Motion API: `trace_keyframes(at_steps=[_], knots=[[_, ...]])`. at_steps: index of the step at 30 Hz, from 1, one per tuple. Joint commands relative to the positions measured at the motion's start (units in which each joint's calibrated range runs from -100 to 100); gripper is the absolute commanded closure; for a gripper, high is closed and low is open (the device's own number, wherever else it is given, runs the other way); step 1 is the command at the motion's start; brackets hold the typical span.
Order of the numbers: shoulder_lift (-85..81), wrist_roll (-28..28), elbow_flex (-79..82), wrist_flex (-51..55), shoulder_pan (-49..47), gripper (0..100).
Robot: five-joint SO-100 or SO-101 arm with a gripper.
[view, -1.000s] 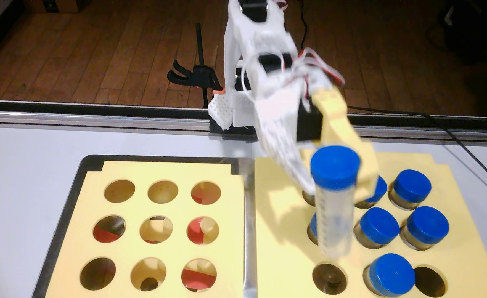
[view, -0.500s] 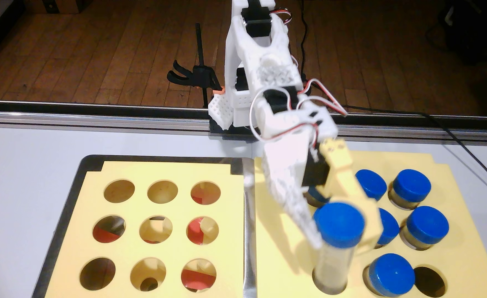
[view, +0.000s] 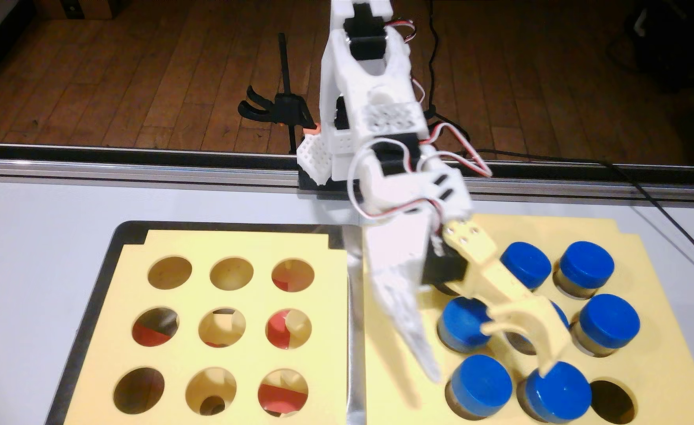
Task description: Move the test tubes
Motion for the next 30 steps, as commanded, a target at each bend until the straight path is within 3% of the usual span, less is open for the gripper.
trace_keyframes(at_steps=[1,6,13,21,30], knots=[[-2.5,0.03,-7.87,0.25,4.44,64],[-18.3,4.48,-5.14,1.02,11.11,65],[-46.53,4.27,16.1,0.73,17.19,100],[-71.19,4.32,41.79,0.64,16.52,100],[-109.66,4.22,97.08,0.44,19.33,99]])
